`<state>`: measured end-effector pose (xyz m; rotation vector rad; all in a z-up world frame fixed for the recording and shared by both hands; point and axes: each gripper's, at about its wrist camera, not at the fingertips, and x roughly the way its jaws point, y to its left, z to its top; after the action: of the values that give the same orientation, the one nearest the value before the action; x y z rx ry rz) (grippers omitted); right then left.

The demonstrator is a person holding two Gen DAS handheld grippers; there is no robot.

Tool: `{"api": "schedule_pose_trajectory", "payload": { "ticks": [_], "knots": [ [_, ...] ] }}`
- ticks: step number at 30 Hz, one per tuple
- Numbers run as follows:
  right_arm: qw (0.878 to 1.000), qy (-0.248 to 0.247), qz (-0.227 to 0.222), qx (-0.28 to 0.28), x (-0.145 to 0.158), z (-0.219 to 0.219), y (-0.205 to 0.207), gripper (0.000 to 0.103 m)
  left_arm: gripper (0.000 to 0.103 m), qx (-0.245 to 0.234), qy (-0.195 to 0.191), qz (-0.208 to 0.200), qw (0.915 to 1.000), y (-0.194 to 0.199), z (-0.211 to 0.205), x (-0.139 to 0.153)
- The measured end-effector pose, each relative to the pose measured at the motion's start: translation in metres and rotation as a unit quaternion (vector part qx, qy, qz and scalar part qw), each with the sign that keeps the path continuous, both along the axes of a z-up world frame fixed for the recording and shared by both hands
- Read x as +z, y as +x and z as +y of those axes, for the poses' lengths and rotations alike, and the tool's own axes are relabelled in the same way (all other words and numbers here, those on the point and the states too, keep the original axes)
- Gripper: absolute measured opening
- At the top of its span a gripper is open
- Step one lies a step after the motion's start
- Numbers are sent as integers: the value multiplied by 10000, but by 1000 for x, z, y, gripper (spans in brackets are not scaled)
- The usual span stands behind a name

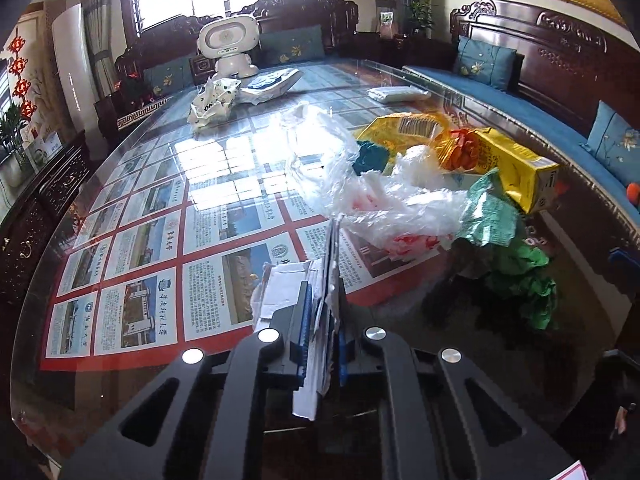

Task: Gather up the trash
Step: 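Grasp the white paper scrap with the left tool while the right tool grasps green crumpled paper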

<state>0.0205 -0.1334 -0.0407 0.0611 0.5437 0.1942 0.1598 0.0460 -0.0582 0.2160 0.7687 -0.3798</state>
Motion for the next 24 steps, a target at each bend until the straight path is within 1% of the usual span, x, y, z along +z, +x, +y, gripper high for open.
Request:
{"api": "schedule_pose_trajectory", "payload": {
  "ticks": [4, 9, 10, 14, 17, 18, 19, 20, 21, 24],
  "knots": [
    [9999, 4, 103, -78, 1, -5, 9, 95, 10, -95, -238, -47, 9997, -10, -3, 12],
    [9997, -55, 205, -93, 0, -6, 14, 94, 10, -22, -470, 46, 9989, -12, 3, 14],
    [9996, -103, 263, -71, -2, -5, 17, 94, 10, -24, -514, 72, 9987, -12, 5, 14],
    [9981, -255, 560, 1, -11, 1, 36, 87, 10, -32, -614, 137, 9980, -14, 7, 12],
    [9957, -362, 831, -206, -18, 3, 52, 86, 10, -77, -674, 178, 9975, -18, 8, 12],
    [9948, -358, 924, -234, -21, 2, 58, 84, 10, -79, -672, 168, 9976, -20, 9, 12],
    [9940, -361, 1005, -227, -24, 2, 62, 80, 10, -76, -669, 159, 9976, -21, 9, 13],
    [9930, -350, 1103, -216, -27, 2, 66, 66, 10, -68, -678, 158, 9976, -22, 10, 13],
    [9922, -305, 1196, -165, -31, 1, 69, 50, 10, -69, -699, 172, 9974, -23, 11, 13],
    [9936, -240, 1102, -73, -33, -1, 65, 44, 10, -80, -781, 222, 9967, -28, 15, 12]
  ]
}}
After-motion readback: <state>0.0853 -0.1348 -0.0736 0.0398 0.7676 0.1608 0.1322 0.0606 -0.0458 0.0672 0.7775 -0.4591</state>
